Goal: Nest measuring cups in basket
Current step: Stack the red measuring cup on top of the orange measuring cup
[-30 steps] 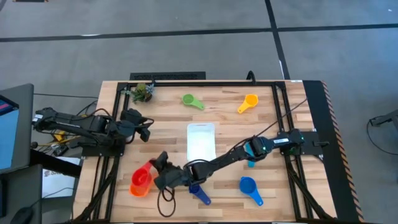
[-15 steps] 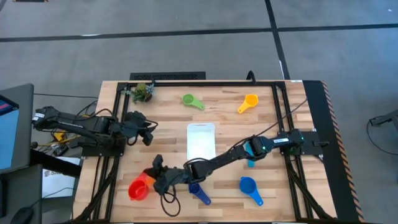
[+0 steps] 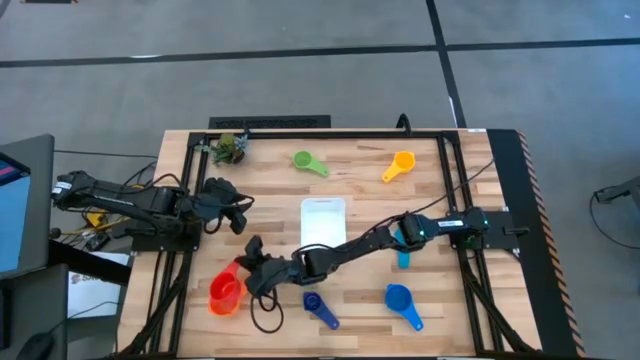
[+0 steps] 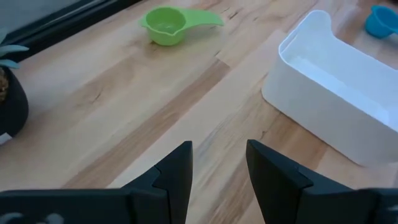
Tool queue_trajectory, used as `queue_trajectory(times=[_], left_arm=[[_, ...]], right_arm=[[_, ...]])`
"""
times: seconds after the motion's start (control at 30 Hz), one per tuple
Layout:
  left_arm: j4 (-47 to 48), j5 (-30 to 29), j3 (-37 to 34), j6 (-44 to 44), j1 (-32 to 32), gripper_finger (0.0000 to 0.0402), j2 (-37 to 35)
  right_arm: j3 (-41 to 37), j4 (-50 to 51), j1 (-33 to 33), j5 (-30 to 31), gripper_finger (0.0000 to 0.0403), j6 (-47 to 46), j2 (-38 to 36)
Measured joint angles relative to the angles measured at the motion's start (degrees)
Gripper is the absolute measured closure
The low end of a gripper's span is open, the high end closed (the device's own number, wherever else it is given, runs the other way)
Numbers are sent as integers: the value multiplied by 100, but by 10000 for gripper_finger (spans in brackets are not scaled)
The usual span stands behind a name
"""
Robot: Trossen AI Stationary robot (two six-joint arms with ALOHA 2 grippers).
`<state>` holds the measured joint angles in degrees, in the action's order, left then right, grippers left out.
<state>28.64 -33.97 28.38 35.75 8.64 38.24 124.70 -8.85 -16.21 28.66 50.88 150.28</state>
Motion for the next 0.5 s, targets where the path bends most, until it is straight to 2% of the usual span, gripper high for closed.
queue_trajectory(times=[0.13, 0.27, 0.5], left_arm=[[3, -38, 0, 9, 0, 262, 0], [7, -38, 0, 37, 0, 262, 0], [15, -4, 0, 195, 0, 262, 0]], right_arm=[[0, -24, -9, 132, 377, 446, 0], [0, -65, -45, -46, 377, 786, 0], [0, -60, -72, -235, 371, 813, 0]])
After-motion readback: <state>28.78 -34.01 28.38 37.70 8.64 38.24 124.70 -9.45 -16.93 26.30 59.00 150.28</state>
